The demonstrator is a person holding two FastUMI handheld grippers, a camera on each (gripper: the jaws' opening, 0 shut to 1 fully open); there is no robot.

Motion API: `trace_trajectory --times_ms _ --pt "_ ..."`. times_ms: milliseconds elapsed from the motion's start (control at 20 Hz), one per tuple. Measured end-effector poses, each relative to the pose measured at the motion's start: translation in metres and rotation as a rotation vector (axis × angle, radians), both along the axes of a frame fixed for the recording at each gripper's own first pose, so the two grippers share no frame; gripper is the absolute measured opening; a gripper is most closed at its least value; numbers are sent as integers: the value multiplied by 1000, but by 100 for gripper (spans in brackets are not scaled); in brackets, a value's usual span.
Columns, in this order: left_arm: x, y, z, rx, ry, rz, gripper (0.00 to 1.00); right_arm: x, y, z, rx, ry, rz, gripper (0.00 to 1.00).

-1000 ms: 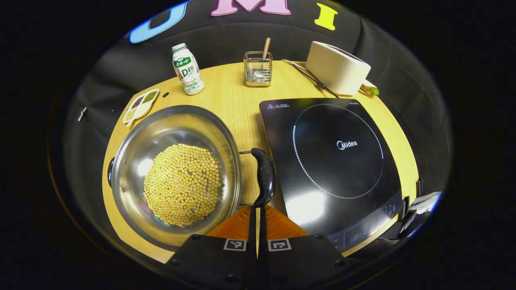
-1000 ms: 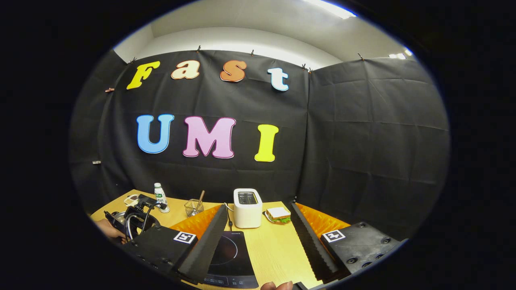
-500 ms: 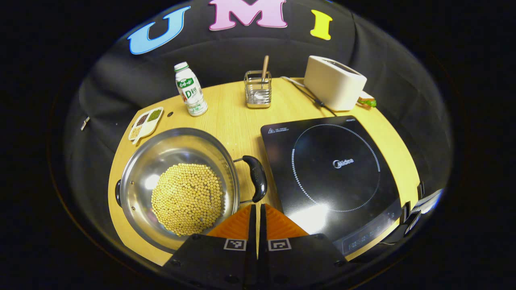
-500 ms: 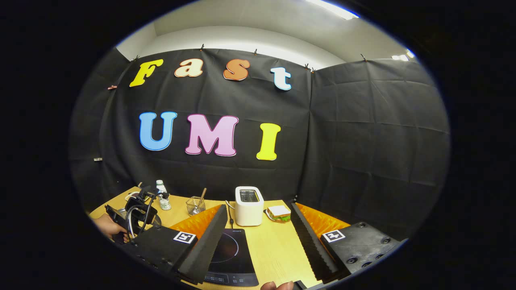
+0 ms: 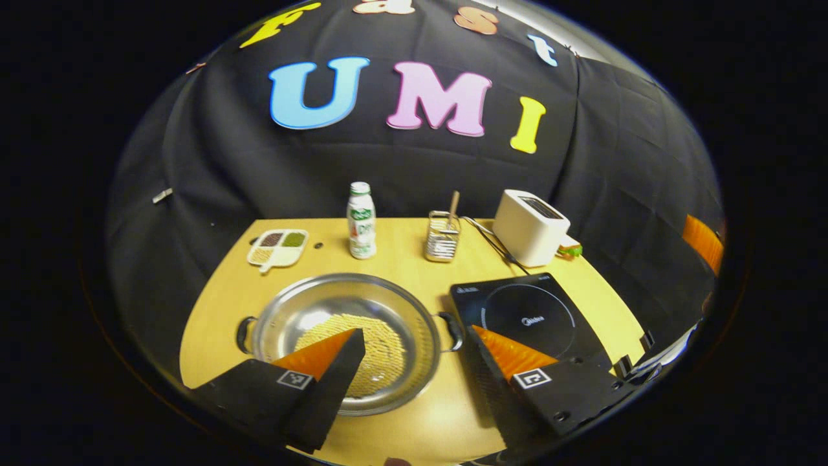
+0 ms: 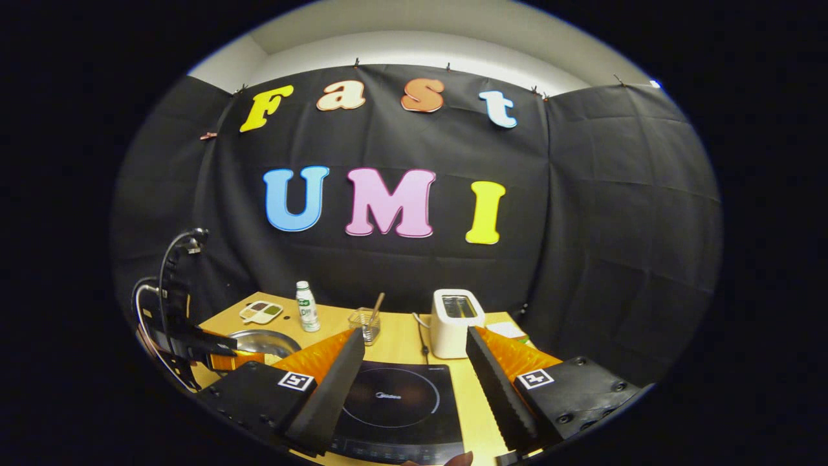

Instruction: First push the handle of the pot to place it horizontally, then grasp the pot with both hands and set it on the induction cooktop.

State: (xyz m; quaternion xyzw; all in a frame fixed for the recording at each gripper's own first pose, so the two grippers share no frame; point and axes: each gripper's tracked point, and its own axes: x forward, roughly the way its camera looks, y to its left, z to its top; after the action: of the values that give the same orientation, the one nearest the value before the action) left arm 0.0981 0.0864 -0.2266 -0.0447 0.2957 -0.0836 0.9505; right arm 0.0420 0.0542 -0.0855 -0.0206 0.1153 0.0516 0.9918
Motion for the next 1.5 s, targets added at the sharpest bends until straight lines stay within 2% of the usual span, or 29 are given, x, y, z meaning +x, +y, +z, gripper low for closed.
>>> trace_trajectory --times_ms 250,400,650,1000,1150,1400,1450,1500 --pt "3 95 -14 69 -5 94 96 19 71 -52 54 129 120 98" --pt "3 141 -37 103 37 132 96 33 105 -89 71 209 152 98" --pt "11 195 -85 86 130 171 95 54 149 -154 94 352 177 98" --pt "39 199 -138 35 236 99 95 75 181 -233 90 530 192 99" --pt "51 193 -153 28 261 79 93 78 191 -258 81 584 204 94" --pt "62 196 -173 33 294 77 80 84 203 -292 90 663 193 91" --pt "63 197 -176 36 299 76 80 84 202 -297 90 673 187 86" --pt "63 198 -177 37 303 74 73 83 203 -301 93 688 185 82"
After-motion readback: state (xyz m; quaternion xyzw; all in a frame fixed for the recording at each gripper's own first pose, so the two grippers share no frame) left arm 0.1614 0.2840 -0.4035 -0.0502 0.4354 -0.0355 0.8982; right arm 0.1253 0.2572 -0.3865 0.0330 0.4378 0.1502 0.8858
